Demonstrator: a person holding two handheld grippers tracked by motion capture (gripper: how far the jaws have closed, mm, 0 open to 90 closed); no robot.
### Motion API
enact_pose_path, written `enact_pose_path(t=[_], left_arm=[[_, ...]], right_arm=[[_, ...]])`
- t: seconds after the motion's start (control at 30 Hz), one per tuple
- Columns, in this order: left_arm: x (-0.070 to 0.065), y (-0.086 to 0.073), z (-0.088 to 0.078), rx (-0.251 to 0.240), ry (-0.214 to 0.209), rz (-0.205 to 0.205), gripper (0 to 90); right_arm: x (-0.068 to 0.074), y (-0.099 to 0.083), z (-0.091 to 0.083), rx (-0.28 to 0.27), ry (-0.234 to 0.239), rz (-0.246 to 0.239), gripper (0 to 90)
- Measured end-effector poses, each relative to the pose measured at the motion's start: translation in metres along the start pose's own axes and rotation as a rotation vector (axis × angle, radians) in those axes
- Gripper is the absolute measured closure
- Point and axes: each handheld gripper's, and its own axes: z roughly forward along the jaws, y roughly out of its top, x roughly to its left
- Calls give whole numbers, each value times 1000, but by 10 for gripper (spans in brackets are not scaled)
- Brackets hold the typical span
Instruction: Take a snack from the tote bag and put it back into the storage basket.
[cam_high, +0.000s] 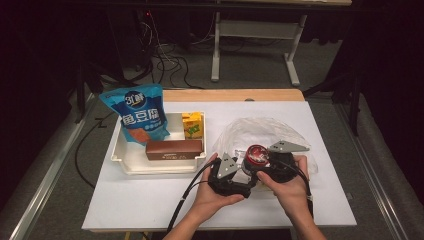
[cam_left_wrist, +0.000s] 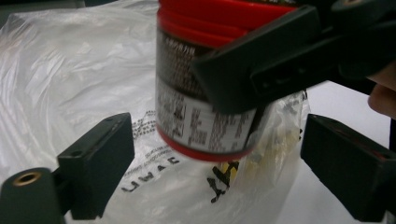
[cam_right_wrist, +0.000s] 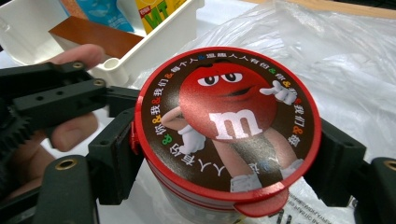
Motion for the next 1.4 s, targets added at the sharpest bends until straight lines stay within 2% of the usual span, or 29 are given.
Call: enact_pose_path(t=[0.1, 0.23, 0.3, 0.4, 0.5, 0.63, 0.73, 0.83, 0.87, 0.97, 1.1, 1.2, 1.4], left_arm=[[-3, 0, 7, 9, 6, 16, 147], [-3, 1, 13, 9, 6, 11, 156], [-2, 2, 15, 8, -11, 0, 155], [-2, 2, 16, 15, -10, 6, 160], [-2, 1, 17, 4, -6, 11, 228], [-1, 0, 17, 8, -22, 14, 252], [-2, -1, 15, -2, -29, 21, 257], [0, -1, 13, 5, -30, 18, 258], [2, -1, 12, 3, -34, 15, 259], [3, -1, 8, 17, -28, 27, 260], [11, -2, 4, 26, -6, -1, 260], [16, -3, 0, 17, -4, -15, 260], [21, -1, -17, -10, 1, -15, 260]], right_arm=[[3, -1, 0, 4, 16, 1, 238], [5, -2, -2, 0, 35, 3, 238], [6, -1, -3, 2, 42, -2, 238], [5, -2, -3, 8, 51, 6, 238], [5, -3, -3, 16, 62, 6, 238], [3, -4, -4, 19, 62, 15, 235], [3, -5, -4, 16, 76, 12, 226], [1, -3, -9, -12, 89, 22, 149], [-1, -2, -11, -13, 95, 34, 136], [-6, 0, -17, -23, 119, 30, 103], [-11, 2, -29, -65, 138, 43, 101], [-15, 4, -37, -87, 116, 50, 106], [-24, -3, -42, -108, 89, 51, 126]])
